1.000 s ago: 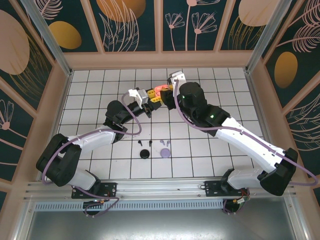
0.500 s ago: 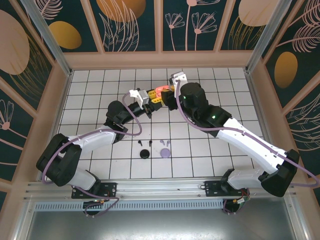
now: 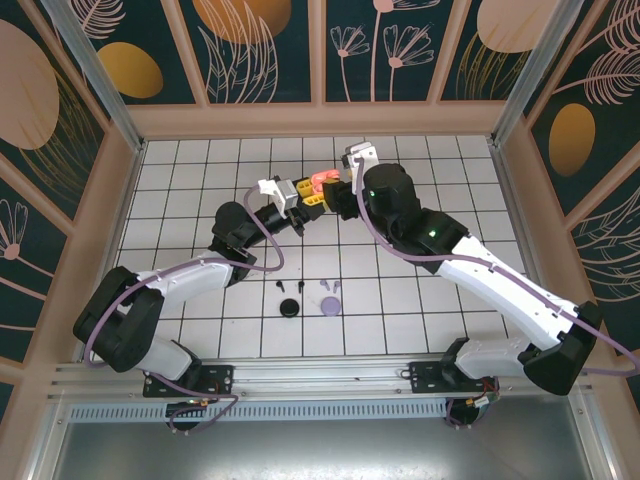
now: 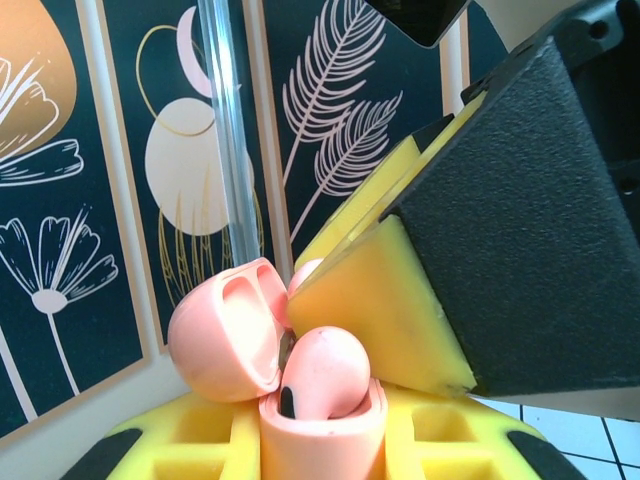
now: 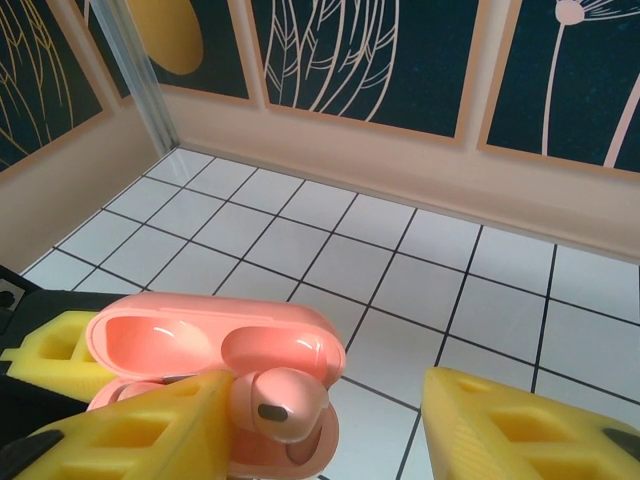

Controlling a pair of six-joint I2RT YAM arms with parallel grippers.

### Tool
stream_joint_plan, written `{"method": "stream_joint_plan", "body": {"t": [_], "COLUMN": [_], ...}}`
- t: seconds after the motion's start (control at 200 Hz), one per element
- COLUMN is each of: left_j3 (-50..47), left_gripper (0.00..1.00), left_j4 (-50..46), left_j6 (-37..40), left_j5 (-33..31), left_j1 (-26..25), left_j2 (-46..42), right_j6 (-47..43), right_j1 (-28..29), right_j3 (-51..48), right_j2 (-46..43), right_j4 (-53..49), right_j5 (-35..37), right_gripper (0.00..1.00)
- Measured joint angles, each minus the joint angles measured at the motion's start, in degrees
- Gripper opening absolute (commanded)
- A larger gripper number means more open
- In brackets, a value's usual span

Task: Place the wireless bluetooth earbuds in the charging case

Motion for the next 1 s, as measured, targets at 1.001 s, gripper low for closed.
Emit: {"method": "stream_joint_plan", "body": {"t": [1.001], "left_j3": [0.7], "left_gripper": [0.0], "left_j4": [2.0], "left_j6": [-0.1], "left_j5": [-0.4], "left_j1": [0.0], "left_j2": [1.1], "right_j6": [4.9], "right_j1": [-3.4], "right_j3": [0.7], "right_j2": [-2.0], "right_j4": [-0.8], "right_j5": [-11.3], "right_gripper": [0.62]}}
